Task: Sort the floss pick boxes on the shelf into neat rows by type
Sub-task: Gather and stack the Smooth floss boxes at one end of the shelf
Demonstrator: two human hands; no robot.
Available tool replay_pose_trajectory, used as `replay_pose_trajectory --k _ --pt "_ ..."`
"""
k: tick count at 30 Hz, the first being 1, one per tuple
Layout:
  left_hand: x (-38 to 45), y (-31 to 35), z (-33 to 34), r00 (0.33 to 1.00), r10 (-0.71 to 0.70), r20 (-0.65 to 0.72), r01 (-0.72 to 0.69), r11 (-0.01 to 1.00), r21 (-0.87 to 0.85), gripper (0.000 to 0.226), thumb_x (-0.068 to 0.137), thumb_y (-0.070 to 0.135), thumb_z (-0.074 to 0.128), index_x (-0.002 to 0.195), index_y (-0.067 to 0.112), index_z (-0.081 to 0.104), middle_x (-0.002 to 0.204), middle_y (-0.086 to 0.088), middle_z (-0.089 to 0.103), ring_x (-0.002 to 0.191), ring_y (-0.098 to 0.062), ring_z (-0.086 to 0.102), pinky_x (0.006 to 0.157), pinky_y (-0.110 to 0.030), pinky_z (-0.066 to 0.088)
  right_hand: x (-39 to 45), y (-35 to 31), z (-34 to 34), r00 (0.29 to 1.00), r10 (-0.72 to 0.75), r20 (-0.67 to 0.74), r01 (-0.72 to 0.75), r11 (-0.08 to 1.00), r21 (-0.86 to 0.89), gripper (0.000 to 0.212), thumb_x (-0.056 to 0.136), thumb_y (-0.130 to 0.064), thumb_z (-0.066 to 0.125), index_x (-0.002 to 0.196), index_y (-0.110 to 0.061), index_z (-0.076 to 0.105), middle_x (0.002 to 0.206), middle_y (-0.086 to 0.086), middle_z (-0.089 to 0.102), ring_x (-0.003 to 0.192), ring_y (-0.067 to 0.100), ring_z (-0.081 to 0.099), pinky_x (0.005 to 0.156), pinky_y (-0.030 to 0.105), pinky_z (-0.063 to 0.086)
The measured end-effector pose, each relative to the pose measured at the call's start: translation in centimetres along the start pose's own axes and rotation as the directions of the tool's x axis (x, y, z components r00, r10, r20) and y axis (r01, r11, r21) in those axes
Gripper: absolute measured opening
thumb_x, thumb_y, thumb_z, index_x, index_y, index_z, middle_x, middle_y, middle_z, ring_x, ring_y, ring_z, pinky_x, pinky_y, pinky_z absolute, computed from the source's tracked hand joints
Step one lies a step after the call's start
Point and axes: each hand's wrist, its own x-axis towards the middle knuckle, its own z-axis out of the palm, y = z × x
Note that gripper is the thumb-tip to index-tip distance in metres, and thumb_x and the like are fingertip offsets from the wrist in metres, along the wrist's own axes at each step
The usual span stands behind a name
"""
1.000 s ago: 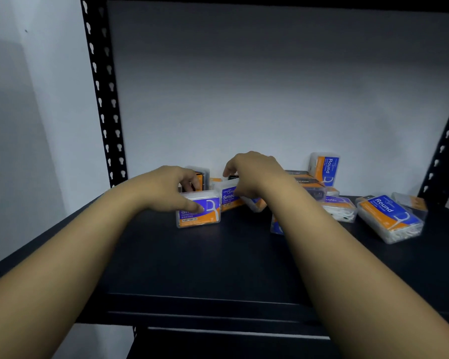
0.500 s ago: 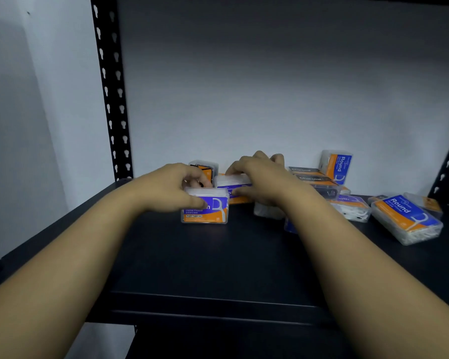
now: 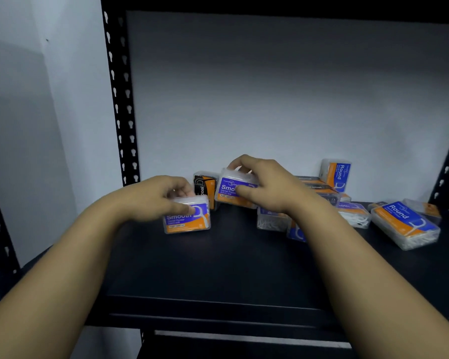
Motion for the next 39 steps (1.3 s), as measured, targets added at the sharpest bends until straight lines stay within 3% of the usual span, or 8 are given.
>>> replay_pose_trajectory --k 3,6,8,15,21,29,34,39 --pt "-2.0 -0.5 -0.9 1.000 0.003 -0.029 -0.004 1.000 -0.024 0.029 0.080 0.040 0.074 0.105 0.029 0.066 0.101 0.006 0.076 0.092 -0.013 0.073 0.090 -0.044 0.057 -0.5 -1.1 0.2 0.999 -0.035 -0.013 0.035 0.999 0.012 0.043 0.089 -0.025 0.065 0.132 -0.031 0.061 0.112 -0.006 0.063 0.087 0.002 0.059 0.068 0.014 0.041" --pt "-4.1 -1.0 -1.3 0.995 0.026 -0.097 -0.032 0.997 -0.070 0.015 0.093 0.027 0.070 0.107 0.026 0.065 0.101 0.004 0.075 0.092 -0.013 0.072 0.090 -0.044 0.056 -1.4 -2.6 0.8 0.998 -0.066 -0.016 0.067 0.997 0.037 0.050 0.081 -0.035 0.058 0.130 -0.035 0.063 0.115 -0.007 0.066 0.102 0.008 0.060 0.080 0.023 0.047" --pt "-5.5 -1.2 -1.4 0.987 0.051 -0.150 -0.068 0.991 -0.111 0.017 0.094 0.030 0.067 0.110 0.026 0.065 0.104 0.005 0.074 0.095 -0.014 0.070 0.091 -0.042 0.055 -2.1 -3.6 1.2 0.997 -0.072 -0.012 0.073 0.995 0.067 0.052 0.080 -0.036 0.056 0.131 -0.035 0.063 0.117 -0.010 0.066 0.106 0.007 0.061 0.086 0.026 0.050" --pt "-9.3 -2.6 -1.2 0.968 0.112 -0.226 -0.145 0.980 -0.136 0.031 0.090 0.035 0.060 0.119 0.026 0.062 0.112 0.006 0.069 0.102 -0.015 0.068 0.091 -0.043 0.056 -3.6 -6.5 3.8 0.991 -0.134 -0.017 0.135 0.983 0.123 0.044 0.087 -0.027 0.064 0.131 -0.027 0.064 0.122 -0.011 0.066 0.104 0.004 0.060 0.086 0.018 0.048" --pt "-10.9 -3.7 -1.2 0.975 0.101 -0.196 -0.122 0.988 -0.093 0.028 0.093 0.029 0.060 0.121 0.029 0.062 0.116 0.010 0.064 0.106 -0.013 0.064 0.096 -0.041 0.053 -4.8 -7.8 6.2 0.988 -0.157 0.017 0.152 0.977 0.152 0.045 0.087 -0.031 0.062 0.131 -0.030 0.061 0.124 -0.011 0.065 0.108 0.005 0.061 0.095 0.032 0.053" --pt "-11.3 -4.4 -0.8 0.982 0.090 -0.168 -0.105 0.991 -0.085 0.027 0.097 0.029 0.060 0.123 0.032 0.064 0.119 0.010 0.062 0.110 -0.009 0.063 0.101 -0.035 0.050 -5.5 -8.3 7.9 0.989 -0.146 0.002 0.144 0.980 0.135 0.049 0.084 -0.040 0.053 0.133 -0.035 0.059 0.124 -0.014 0.062 0.111 0.006 0.060 0.095 0.037 0.053" --pt "-11.9 -5.0 -0.1 0.971 0.049 -0.233 -0.098 0.974 -0.203 0.032 0.101 0.038 0.053 0.128 0.031 0.066 0.119 0.009 0.063 0.113 -0.009 0.064 0.100 -0.032 0.050 -5.6 -8.3 8.2 0.988 -0.152 -0.015 0.153 0.981 0.116 0.048 0.086 -0.043 0.054 0.133 -0.036 0.058 0.124 -0.014 0.061 0.111 0.008 0.060 0.094 0.038 0.054" --pt "-12.8 -4.9 1.2 0.952 0.012 -0.307 -0.136 0.912 -0.386 0.031 0.098 0.029 0.054 0.124 0.023 0.069 0.117 0.004 0.064 0.110 -0.013 0.066 0.093 -0.022 0.052 -5.8 -8.2 8.5 0.985 -0.170 -0.024 0.171 0.980 0.102 0.048 0.090 -0.043 0.065 0.137 -0.036 0.056 0.126 -0.013 0.060 0.113 0.007 0.060 0.095 0.036 0.054"
